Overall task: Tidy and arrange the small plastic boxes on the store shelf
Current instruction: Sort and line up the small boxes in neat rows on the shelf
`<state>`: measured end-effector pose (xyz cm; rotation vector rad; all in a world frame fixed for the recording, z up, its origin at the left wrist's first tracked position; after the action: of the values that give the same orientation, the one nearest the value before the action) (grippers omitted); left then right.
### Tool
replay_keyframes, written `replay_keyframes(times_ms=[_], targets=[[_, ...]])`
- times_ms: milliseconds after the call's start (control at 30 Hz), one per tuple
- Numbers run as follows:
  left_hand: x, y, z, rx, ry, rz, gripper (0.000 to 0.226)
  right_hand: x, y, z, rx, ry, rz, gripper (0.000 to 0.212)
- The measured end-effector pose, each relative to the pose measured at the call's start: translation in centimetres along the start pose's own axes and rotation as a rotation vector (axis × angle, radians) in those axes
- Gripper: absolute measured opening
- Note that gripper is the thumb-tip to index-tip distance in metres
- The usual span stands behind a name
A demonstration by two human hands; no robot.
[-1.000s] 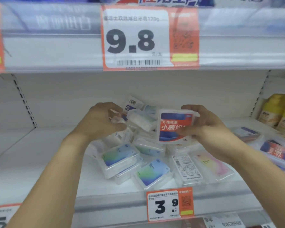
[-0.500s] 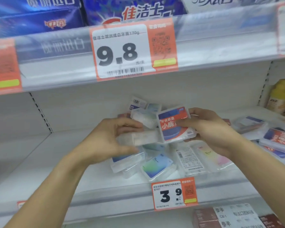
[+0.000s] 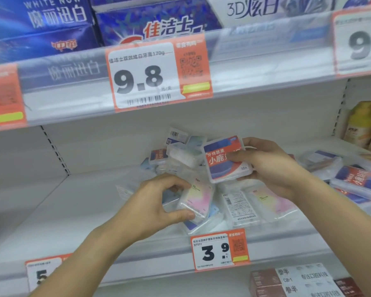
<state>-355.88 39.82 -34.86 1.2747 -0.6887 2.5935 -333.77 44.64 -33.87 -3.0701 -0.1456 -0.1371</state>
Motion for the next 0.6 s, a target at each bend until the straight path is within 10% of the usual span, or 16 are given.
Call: replay_keyframes(times_ms=[200, 467, 600], targets=[[1.1, -1.6, 3.1, 0.185, 0.321, 0.191, 0.076, 0.1, 1.3, -0.5, 0.072, 0.008, -0.206, 0.042], [-3.8, -6.3, 7.3, 0.375, 0.882, 0.294, 0.017, 4.8, 2.4, -0.8, 0.056, -0.051, -0.181, 0.041], [-7.4, -9.3, 10.2, 0.118, 0.272, 0.186, 0.032, 12.6, 3.2, -1.6, 0.071, 0.203, 0.082, 0.038]])
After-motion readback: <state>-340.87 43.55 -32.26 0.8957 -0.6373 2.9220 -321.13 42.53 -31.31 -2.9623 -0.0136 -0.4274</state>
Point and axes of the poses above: each hand's wrist, its own y-axis away from the middle knuckle, its own x-axis out of the back of the hand, z = x × y, the point moved 7 cm from there along -y, towards the middle knuckle, and after that the axes turned 4 degrees about y, right-handed, at the moved point
